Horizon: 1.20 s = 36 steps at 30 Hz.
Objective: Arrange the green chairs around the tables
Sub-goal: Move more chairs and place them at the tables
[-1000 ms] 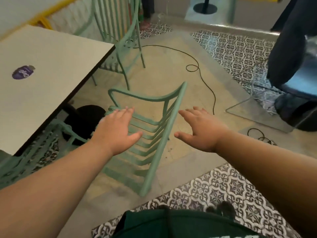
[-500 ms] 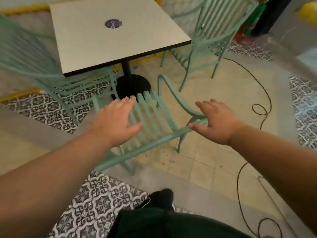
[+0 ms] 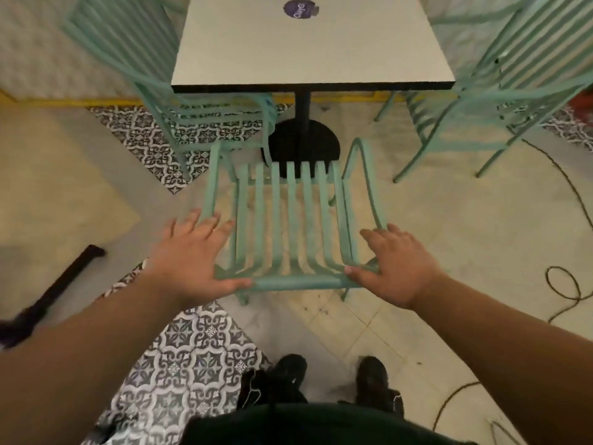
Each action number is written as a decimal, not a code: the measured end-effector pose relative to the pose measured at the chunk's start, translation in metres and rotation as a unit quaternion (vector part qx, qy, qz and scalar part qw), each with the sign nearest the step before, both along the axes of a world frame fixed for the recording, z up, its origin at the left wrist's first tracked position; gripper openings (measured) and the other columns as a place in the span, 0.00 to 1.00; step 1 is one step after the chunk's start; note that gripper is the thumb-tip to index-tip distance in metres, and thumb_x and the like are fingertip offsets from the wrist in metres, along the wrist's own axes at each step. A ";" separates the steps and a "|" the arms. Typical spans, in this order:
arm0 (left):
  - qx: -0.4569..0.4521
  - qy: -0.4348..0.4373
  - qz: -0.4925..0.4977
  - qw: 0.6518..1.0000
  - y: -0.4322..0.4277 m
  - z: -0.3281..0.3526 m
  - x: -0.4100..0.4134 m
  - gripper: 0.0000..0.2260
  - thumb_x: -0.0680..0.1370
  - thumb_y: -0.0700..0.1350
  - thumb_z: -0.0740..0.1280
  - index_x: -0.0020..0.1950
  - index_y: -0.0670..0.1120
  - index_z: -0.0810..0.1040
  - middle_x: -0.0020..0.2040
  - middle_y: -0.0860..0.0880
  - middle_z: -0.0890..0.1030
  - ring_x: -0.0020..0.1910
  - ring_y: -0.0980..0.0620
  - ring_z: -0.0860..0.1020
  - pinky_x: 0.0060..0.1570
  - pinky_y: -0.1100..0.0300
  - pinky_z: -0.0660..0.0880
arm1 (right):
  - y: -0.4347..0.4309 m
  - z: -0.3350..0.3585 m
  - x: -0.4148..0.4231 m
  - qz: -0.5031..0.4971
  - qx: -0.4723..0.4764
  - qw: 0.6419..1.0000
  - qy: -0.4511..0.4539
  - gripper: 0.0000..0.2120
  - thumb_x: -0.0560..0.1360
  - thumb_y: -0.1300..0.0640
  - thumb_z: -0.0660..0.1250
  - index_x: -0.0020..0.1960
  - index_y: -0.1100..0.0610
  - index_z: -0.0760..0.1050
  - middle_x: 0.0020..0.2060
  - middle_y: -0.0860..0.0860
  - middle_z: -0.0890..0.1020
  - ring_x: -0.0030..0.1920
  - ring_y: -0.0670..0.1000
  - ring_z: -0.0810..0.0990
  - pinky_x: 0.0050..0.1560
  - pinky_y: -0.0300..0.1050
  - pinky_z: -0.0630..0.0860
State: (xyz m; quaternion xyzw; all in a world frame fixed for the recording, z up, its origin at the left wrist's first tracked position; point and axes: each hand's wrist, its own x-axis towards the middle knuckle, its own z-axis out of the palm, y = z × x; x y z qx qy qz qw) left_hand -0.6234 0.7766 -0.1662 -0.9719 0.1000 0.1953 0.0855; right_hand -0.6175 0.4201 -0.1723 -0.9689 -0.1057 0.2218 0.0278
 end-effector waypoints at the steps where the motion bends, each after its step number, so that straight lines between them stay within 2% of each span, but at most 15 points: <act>1: 0.007 -0.004 0.009 1.000 -0.004 -0.007 -0.002 0.56 0.61 0.86 0.37 0.83 0.57 0.40 0.84 0.52 0.47 0.82 0.46 0.45 0.79 0.39 0.46 | -0.003 -0.007 0.004 0.016 -0.004 1.000 0.002 0.52 0.69 0.19 0.43 0.81 0.52 0.59 0.77 0.54 0.69 0.79 0.60 0.60 0.78 0.59 0.60; 4: -0.014 -0.006 0.052 0.999 -0.021 -0.022 0.000 0.55 0.62 0.86 0.38 0.83 0.59 0.44 0.84 0.52 0.52 0.82 0.46 0.49 0.79 0.40 0.48 | -0.015 -0.024 0.012 0.056 -0.012 0.998 0.018 0.53 0.68 0.18 0.42 0.80 0.52 0.61 0.75 0.54 0.72 0.76 0.59 0.64 0.75 0.59 0.63; 6: -0.029 0.000 0.068 0.997 -0.029 -0.029 -0.001 0.52 0.64 0.85 0.38 0.82 0.59 0.53 0.82 0.52 0.60 0.81 0.46 0.57 0.77 0.41 0.57 | -0.018 -0.031 0.012 0.061 0.000 0.998 0.031 0.54 0.67 0.17 0.42 0.79 0.51 0.63 0.74 0.53 0.73 0.76 0.59 0.66 0.74 0.59 0.66; 7: -0.036 0.002 0.067 0.997 -0.032 -0.033 -0.003 0.51 0.65 0.84 0.38 0.80 0.59 0.60 0.79 0.52 0.67 0.77 0.46 0.64 0.73 0.42 0.64 | -0.019 -0.033 0.013 0.060 0.007 0.998 0.035 0.53 0.66 0.16 0.42 0.78 0.50 0.66 0.72 0.52 0.75 0.74 0.59 0.68 0.71 0.59 0.70; 8: -0.042 0.003 0.060 0.997 -0.034 -0.037 -0.005 0.49 0.66 0.84 0.38 0.75 0.59 0.69 0.71 0.52 0.76 0.70 0.48 0.72 0.66 0.44 0.71 | -0.019 -0.034 0.015 0.055 0.010 0.998 0.038 0.53 0.65 0.15 0.41 0.73 0.48 0.71 0.67 0.51 0.78 0.69 0.57 0.74 0.64 0.58 0.75; 9: -0.047 0.005 0.052 0.998 -0.035 -0.042 -0.007 0.48 0.66 0.84 0.37 0.66 0.59 0.77 0.60 0.54 0.82 0.59 0.50 0.78 0.56 0.49 0.77 | -0.018 -0.035 0.016 0.053 0.006 0.998 0.044 0.52 0.64 0.14 0.38 0.65 0.47 0.76 0.59 0.48 0.82 0.59 0.54 0.79 0.55 0.55 0.80; 10: -0.053 0.012 0.047 0.997 -0.035 -0.045 -0.009 0.46 0.64 0.85 0.37 0.56 0.60 0.81 0.48 0.56 0.82 0.48 0.54 0.79 0.45 0.53 0.77 | -0.017 -0.036 0.015 0.061 -0.004 0.997 0.049 0.51 0.62 0.13 0.35 0.56 0.46 0.78 0.49 0.46 0.83 0.48 0.51 0.81 0.45 0.52 0.81; 11: -0.060 0.021 0.049 0.997 -0.035 -0.046 -0.011 0.44 0.63 0.86 0.37 0.46 0.59 0.80 0.41 0.57 0.80 0.41 0.56 0.79 0.39 0.55 0.76 | -0.017 -0.037 0.014 0.075 -0.016 0.996 0.052 0.50 0.60 0.12 0.34 0.48 0.46 0.77 0.40 0.45 0.81 0.40 0.49 0.79 0.39 0.49 0.79; 13: -0.073 0.023 0.046 0.996 -0.034 -0.047 -0.017 0.41 0.61 0.87 0.39 0.38 0.57 0.76 0.34 0.57 0.77 0.34 0.58 0.76 0.33 0.56 0.75 | -0.017 -0.036 0.011 0.095 -0.028 0.994 0.046 0.47 0.59 0.11 0.33 0.42 0.46 0.74 0.33 0.45 0.78 0.33 0.47 0.77 0.33 0.47 0.78; 17: -0.064 0.032 0.015 0.997 -0.035 -0.045 -0.014 0.41 0.59 0.87 0.35 0.39 0.58 0.72 0.35 0.57 0.75 0.32 0.61 0.74 0.30 0.59 0.71 | -0.023 -0.038 0.008 0.109 -0.023 0.993 0.026 0.44 0.61 0.12 0.34 0.41 0.46 0.70 0.32 0.46 0.77 0.33 0.46 0.76 0.33 0.49 0.79; 21: -0.068 0.036 -0.011 0.997 -0.035 -0.050 -0.006 0.43 0.59 0.87 0.34 0.42 0.58 0.73 0.38 0.57 0.74 0.35 0.60 0.74 0.33 0.58 0.75 | -0.028 -0.044 0.014 0.105 0.001 0.994 0.010 0.44 0.60 0.11 0.36 0.43 0.45 0.70 0.31 0.46 0.76 0.32 0.45 0.76 0.34 0.50 0.81; 28: -0.080 0.003 -0.037 0.996 -0.053 -0.049 0.021 0.43 0.59 0.86 0.32 0.38 0.56 0.70 0.39 0.55 0.73 0.35 0.57 0.76 0.30 0.57 0.74 | -0.042 -0.046 0.040 0.096 -0.002 0.995 -0.032 0.44 0.59 0.11 0.34 0.41 0.45 0.69 0.30 0.45 0.76 0.31 0.45 0.76 0.33 0.49 0.80; 33: -0.083 -0.037 -0.067 0.994 -0.063 -0.051 0.050 0.45 0.59 0.85 0.29 0.39 0.55 0.71 0.38 0.55 0.73 0.36 0.55 0.75 0.30 0.58 0.72 | -0.052 -0.043 0.064 0.102 0.004 0.993 -0.053 0.43 0.57 0.11 0.31 0.36 0.45 0.65 0.27 0.45 0.75 0.28 0.44 0.73 0.26 0.44 0.67; 36: -0.093 -0.052 -0.069 0.992 -0.069 -0.051 0.068 0.44 0.59 0.85 0.29 0.37 0.54 0.70 0.36 0.54 0.73 0.34 0.56 0.74 0.29 0.58 0.73 | -0.057 -0.043 0.082 0.108 0.000 0.993 -0.054 0.46 0.56 0.11 0.30 0.36 0.47 0.67 0.27 0.46 0.75 0.28 0.46 0.74 0.26 0.44 0.67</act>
